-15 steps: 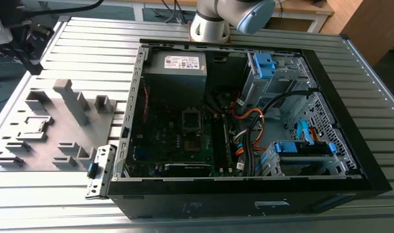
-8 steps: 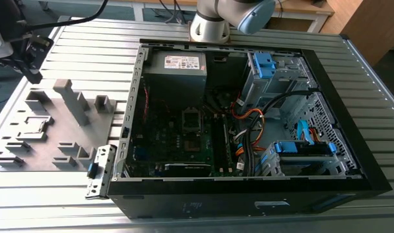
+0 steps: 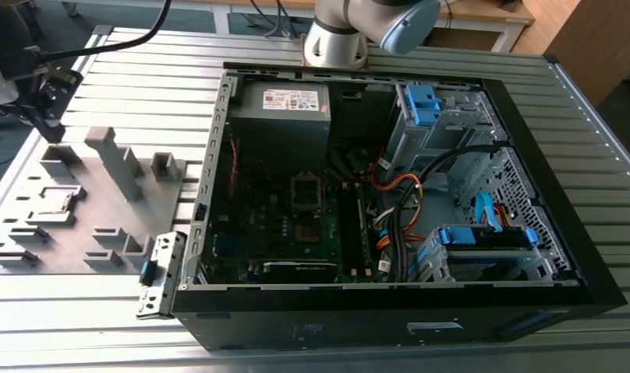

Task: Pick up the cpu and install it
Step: 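Reach for the cpu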

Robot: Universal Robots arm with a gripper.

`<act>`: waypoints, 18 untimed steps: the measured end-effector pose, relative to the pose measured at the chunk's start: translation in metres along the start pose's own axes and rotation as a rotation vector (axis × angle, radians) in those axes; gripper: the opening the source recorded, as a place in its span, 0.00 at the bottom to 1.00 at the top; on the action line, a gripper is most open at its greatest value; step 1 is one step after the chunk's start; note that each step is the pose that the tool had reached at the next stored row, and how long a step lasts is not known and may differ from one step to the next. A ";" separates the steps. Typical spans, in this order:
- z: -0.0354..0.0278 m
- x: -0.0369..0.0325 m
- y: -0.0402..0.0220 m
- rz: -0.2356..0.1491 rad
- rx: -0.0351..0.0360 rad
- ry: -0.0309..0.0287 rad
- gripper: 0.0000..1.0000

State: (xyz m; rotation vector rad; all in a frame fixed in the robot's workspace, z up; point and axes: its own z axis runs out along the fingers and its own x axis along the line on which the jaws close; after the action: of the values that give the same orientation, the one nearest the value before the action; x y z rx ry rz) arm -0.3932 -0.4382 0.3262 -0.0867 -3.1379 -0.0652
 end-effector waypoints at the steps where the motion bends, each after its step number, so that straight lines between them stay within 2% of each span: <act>1: 0.0013 0.0006 -0.0003 0.000 -0.0001 0.0000 0.11; 4: 0.0042 0.0018 -0.0009 -0.002 -0.0005 0.0003 0.11; 9: 0.0049 0.0019 -0.0010 -0.002 -0.0006 0.0002 0.11; 15: 0.0121 0.0019 -0.0013 -0.002 -0.0007 0.0002 0.11; 18: 0.0128 0.0019 -0.0013 -0.002 -0.0004 0.0005 0.11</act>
State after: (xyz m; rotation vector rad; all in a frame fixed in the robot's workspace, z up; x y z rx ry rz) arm -0.3952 -0.4389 0.3134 -0.0828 -3.1375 -0.0658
